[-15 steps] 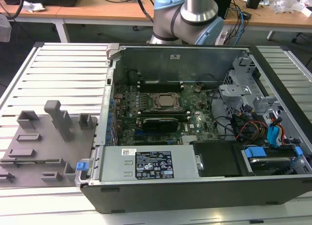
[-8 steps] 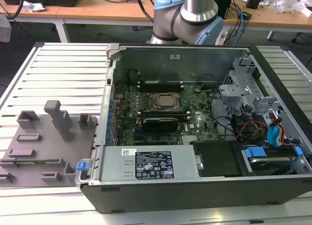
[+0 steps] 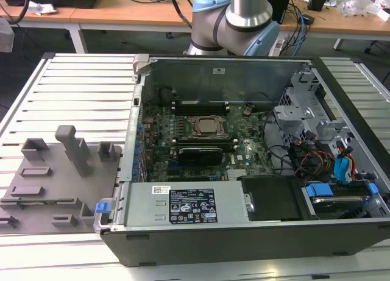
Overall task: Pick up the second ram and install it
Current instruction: 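Pick up the second ram and move it above second insertion slot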
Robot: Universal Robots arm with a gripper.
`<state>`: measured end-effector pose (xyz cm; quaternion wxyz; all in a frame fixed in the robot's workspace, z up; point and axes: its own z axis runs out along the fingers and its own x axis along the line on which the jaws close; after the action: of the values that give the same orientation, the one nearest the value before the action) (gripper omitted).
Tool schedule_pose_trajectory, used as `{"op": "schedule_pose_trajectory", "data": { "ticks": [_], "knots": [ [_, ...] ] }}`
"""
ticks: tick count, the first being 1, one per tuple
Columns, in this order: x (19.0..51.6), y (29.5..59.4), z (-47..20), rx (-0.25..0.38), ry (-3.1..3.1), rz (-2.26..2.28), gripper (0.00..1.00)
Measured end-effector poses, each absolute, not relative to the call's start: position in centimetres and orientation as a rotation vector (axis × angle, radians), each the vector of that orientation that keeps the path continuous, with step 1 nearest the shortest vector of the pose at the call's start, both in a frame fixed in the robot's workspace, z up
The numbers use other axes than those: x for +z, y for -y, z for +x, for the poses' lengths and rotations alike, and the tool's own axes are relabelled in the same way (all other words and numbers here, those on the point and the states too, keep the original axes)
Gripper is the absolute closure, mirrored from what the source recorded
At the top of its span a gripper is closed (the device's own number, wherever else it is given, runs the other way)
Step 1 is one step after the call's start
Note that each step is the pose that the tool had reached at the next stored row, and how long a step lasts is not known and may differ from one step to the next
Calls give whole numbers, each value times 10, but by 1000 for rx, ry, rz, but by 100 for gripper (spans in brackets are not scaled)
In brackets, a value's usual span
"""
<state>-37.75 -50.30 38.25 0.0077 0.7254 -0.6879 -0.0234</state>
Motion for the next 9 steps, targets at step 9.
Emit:
{"op": "schedule_pose_trajectory", "data": {
  "ticks": [9],
  "knots": [
    [374, 503, -378, -74, 2256, 2166, 64]
  ]
}}
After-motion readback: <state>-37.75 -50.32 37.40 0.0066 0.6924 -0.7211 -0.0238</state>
